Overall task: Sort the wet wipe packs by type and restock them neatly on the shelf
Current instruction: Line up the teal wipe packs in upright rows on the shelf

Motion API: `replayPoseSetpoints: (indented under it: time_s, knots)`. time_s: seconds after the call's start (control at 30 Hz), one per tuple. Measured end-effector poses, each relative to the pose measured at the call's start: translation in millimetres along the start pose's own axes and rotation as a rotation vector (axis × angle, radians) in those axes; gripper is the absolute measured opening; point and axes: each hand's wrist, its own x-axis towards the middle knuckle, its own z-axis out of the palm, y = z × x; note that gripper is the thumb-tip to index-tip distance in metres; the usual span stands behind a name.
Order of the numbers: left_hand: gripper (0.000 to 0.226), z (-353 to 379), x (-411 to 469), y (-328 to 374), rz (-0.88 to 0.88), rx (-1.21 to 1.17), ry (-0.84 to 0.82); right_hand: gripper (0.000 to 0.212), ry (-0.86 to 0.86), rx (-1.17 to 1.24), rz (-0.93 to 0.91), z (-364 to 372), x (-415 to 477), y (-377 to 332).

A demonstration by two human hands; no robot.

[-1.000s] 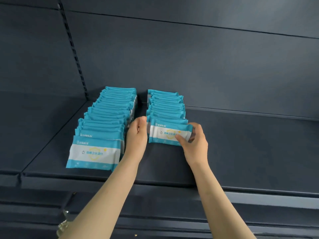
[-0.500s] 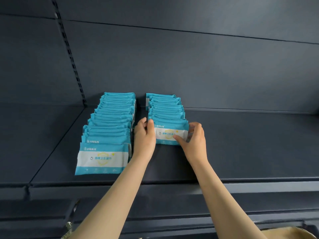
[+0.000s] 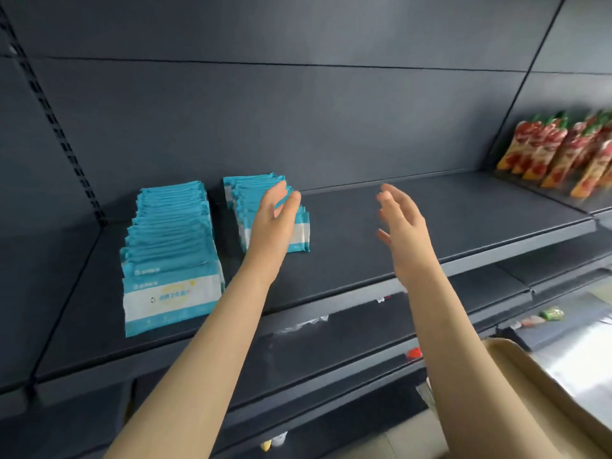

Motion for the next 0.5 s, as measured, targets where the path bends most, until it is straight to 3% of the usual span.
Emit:
replayPoseSetpoints:
  time_s: [0.17,0.4,0.5]
  knots:
    - [0.041,64,-33,-15,-0.079,-0.012,-0.305,0.036,0.167,-0.02,0.069,-86,-43,30]
    - [0.029,185,-106,-63,-0.251,0.014,-0.727,0.046,0.527,-0.026,0.251,-226,-129,97]
    - [0.035,242,-150,-86,-0.333,0.034,-0.838,0.04,0.698,0.011,0.331,-285,-171,124]
